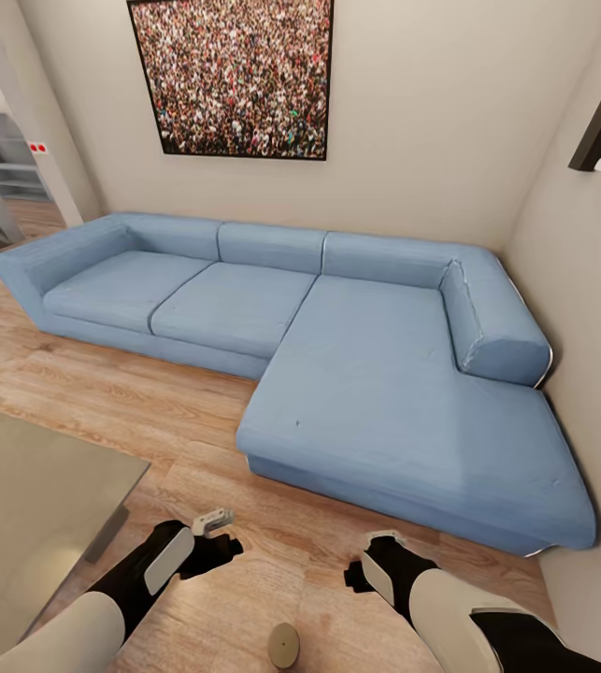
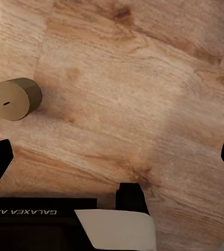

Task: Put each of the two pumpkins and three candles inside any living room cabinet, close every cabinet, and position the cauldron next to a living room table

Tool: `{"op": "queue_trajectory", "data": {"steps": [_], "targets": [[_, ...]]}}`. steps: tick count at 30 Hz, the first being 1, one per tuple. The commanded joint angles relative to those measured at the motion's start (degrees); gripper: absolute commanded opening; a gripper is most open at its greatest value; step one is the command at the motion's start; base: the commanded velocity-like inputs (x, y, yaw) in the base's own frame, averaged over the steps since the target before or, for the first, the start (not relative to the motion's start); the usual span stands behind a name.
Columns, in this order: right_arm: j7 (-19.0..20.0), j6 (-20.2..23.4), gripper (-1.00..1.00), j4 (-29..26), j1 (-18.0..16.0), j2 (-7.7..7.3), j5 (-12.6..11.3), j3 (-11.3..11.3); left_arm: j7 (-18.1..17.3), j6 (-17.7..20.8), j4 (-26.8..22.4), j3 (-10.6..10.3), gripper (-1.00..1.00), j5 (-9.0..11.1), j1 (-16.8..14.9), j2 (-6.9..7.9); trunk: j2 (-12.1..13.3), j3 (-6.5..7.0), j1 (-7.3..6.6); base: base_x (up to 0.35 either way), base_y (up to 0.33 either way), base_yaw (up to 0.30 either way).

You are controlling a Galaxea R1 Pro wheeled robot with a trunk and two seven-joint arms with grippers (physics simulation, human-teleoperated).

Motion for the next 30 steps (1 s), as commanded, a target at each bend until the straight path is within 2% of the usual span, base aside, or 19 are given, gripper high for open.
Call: {"op": "queue_trajectory", "data": {"steps": [1,3,6,7,8,11,14,15,18,19,20,22,23,26,30], "targets": [[1.93,0.0,1.0,0.03,0.0,-0.02,0.14,0.06,0.01,0.01,-0.01,-0.01,1.0,0.04,0.0,0.02,-0.42,-0.18,0.23,0.0,0.0,0.0],[5.67,0.0,1.0,0.09,0.01,-0.11,0.3,0.14,-0.1,0.11,-0.07,0.02,1.0,0.07,0.0,0.05,-1.22,-0.54,0.67,0.0,0.0,0.0],[7.99,0.02,1.0,0.12,0.05,-0.18,0.41,0.23,-0.3,0.42,-0.38,0.23,1.0,0.32,-0.08,0.4,-2.42,-1.08,1.32,0.0,0.0,0.0],[8.54,0.05,1.0,0.13,0.04,-0.2,0.45,0.27,-0.66,1.58,-1.04,0.7,1.0,0.57,-0.17,1.49,-2.82,-1.26,1.54,0.0,0.0,0.0],[8.63,0.06,1.0,0.13,0.03,-0.2,0.46,0.28,-0.93,2.25,-1.58,0.96,1.0,0.65,-0.19,1.92,-3.22,-1.44,1.76,0.0,0.0,0.0],[8.91,0.08,1.0,0.15,0.05,-0.17,0.49,0.3,-5.26,9.61,-8.19,3.36,1.0,1.44,-0.19,3.56,-4.43,-1.98,2.42,0.0,0.0,0.0],[8.93,0.09,1.0,0.24,0.04,-0.03,0.49,0.3,-13.28,18.83,-14.84,6.98,1.0,1.9,-0.15,4.18,-5.63,-2.52,3.08,0.0,0.0,0.0],[8.93,0.09,1.0,0.27,0.05,0.0,0.49,0.3,-14.94,19.81,-15.43,7.44,1.0,1.91,-0.14,4.32,-6.03,-2.7,3.3,0.0,0.0,0.0],[8.93,0.09,1.0,0.48,0.08,0.11,0.55,0.36,-31.78,22.8,-16.82,8.63,1.0,1.85,-0.1,8.45,-7.23,-3.24,3.96,0.0,0.0,0.0],[8.79,0.04,1.0,0.54,0.08,0.11,0.62,0.38,-38.84,23.5,-17.11,8.43,1.0,1.73,-0.09,9.83,-7.64,-3.42,4.18,0.0,0.0,0.0],[8.67,-0.03,1.0,0.56,0.09,0.11,0.66,0.39,-40.59,23.66,-17.17,7.76,1.0,1.7,-0.09,10.12,-8.04,-3.6,4.4,0.0,0.0,0.0],[8.46,-0.54,1.0,0.55,0.09,0.11,0.72,0.39,-41.67,23.76,-17.2,6.66,1.0,1.69,-0.09,10.3,-8.84,-3.96,4.84,0.0,0.0,0.0],[8.4,-3.29,1.0,0.5,0.09,0.11,0.73,0.39,-42.3,23.75,-17.17,5.63,1.0,1.68,-0.09,10.36,-9.24,-4.13,5.06,0.0,0.0,0.0],[8.39,-4.3,1.0,0.49,0.09,0.11,0.68,0.39,-42.41,23.75,-17.16,5.46,1.0,1.67,-0.09,10.35,-10.44,-4.67,5.72,0.0,0.0,0.032],[8.38,-4.56,1.0,0.48,0.09,0.11,0.67,0.39,-42.44,23.75,-17.14,5.41,1.0,1.67,-0.08,10.37,-12.05,-5.39,6.6,0.0,0.0,0.274]]}}
